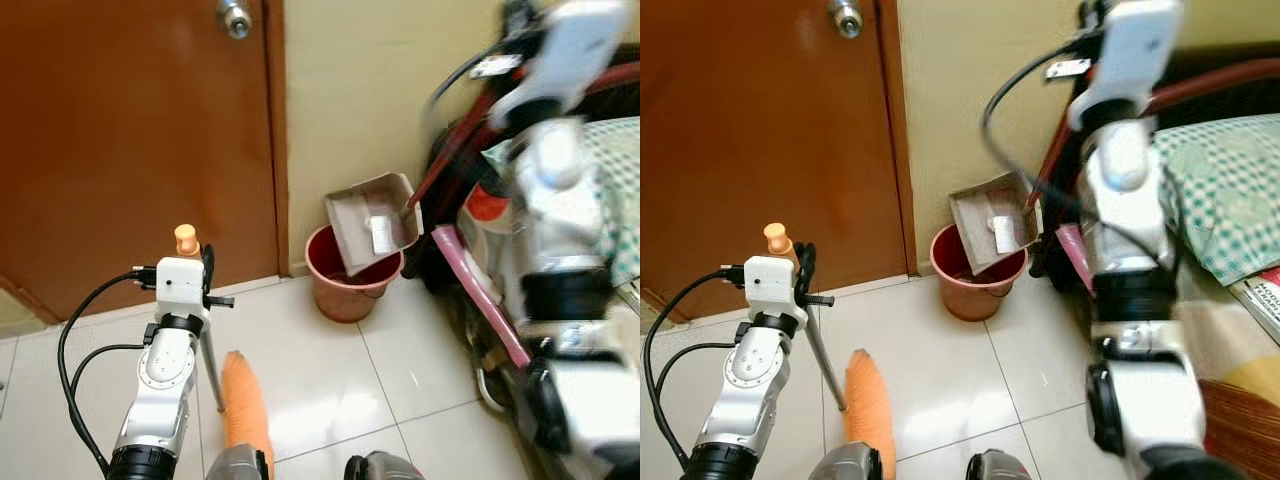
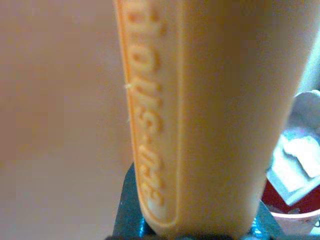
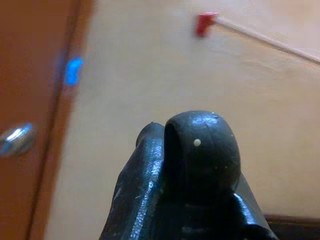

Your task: Sweep floor

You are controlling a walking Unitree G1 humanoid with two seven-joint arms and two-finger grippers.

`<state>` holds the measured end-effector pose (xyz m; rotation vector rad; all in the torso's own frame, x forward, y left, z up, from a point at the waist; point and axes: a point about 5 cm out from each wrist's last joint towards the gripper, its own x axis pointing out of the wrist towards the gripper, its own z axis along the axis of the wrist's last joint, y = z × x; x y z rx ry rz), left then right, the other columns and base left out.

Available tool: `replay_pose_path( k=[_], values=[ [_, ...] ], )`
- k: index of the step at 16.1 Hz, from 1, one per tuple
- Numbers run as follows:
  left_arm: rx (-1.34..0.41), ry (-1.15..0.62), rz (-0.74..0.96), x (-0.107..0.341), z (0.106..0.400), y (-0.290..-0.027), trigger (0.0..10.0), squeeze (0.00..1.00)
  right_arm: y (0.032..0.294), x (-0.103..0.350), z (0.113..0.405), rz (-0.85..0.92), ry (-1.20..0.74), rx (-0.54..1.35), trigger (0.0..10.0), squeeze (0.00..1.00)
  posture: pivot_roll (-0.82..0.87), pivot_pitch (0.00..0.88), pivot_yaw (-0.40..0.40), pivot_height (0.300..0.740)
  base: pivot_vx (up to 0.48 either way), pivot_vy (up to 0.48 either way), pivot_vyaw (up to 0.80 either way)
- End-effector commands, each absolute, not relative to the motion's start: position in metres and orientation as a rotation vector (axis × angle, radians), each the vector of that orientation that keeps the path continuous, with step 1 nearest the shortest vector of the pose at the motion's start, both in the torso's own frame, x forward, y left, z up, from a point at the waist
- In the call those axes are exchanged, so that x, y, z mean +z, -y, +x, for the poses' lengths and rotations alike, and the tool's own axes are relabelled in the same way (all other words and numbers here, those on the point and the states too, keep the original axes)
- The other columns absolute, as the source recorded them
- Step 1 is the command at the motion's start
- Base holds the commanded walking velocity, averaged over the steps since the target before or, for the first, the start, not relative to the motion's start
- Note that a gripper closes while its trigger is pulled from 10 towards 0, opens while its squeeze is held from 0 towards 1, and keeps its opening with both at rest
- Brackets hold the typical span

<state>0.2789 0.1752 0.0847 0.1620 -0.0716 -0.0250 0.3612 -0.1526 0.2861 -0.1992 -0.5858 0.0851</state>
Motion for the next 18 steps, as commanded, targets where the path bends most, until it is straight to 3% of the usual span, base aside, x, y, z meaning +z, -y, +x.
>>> replay_pose_path(
  k=[1, 6, 18],
  values=[
    [-0.033, 0.014, 0.197, 0.076, 0.274, -0.178, 10.0, 0.00, 0.141, 0.292, 0.354, -0.257, 0.660, 0.129, 10.0, 0.00, -0.01, 0.035, -0.009, 0.740, 0.000, 0.000, 0.00],
    [-0.044, 0.016, 0.194, 0.076, 0.275, -0.176, 10.0, 0.00, 0.095, 0.246, 0.334, -0.399, 0.665, 0.377, 10.0, 0.00, -0.01, 0.035, -0.009, 0.740, 0.000, 0.000, 0.00],
    [-0.059, 0.026, 0.187, 0.078, 0.278, -0.171, 10.0, 0.00, 0.088, 0.253, 0.329, -0.484, 0.743, 0.412, 10.0, 0.00, -0.01, 0.032, -0.011, 0.740, 0.000, 0.000, 0.00]
  ],
)
